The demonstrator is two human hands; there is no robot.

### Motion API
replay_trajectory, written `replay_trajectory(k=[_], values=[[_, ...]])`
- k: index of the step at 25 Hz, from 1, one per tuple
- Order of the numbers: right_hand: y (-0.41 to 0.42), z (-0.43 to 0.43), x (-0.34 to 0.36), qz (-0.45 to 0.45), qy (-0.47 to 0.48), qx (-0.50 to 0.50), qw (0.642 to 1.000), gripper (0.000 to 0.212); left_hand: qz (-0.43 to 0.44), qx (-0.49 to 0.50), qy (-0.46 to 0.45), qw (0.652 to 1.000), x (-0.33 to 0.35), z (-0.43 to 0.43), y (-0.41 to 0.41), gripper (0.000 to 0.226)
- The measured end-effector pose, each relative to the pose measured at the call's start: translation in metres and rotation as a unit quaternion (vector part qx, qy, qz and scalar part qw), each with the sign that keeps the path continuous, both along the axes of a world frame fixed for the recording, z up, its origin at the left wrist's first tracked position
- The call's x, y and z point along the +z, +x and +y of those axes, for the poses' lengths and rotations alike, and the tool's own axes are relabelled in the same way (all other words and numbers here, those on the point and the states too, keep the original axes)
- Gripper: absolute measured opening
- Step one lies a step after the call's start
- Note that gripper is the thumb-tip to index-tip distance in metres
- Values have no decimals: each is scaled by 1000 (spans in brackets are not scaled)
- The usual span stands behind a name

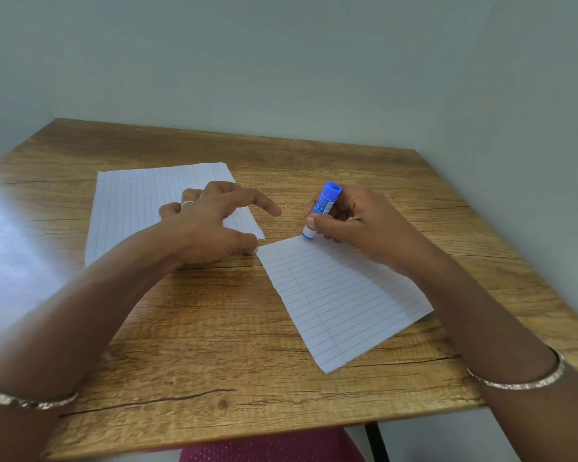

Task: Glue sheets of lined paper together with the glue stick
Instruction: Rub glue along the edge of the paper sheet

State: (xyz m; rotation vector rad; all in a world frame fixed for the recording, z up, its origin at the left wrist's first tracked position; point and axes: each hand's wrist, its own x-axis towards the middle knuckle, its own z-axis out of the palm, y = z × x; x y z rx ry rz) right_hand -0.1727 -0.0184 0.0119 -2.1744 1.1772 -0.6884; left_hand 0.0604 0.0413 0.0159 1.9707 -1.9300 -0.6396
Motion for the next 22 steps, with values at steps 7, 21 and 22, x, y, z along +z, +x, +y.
replay_trajectory(k=[7, 21, 22], values=[[-6, -5, 0, -4, 17, -10, 1000, 17, 16, -22, 4, 1000, 3, 4, -2, 51], [-20, -17, -1, -21, 56, -14, 998, 30, 27, -30, 4, 999, 5, 6, -4, 51], [-22, -18, -1, -23, 60, -15, 998, 30, 29, -30, 7, 999, 5, 6, -4, 48]])
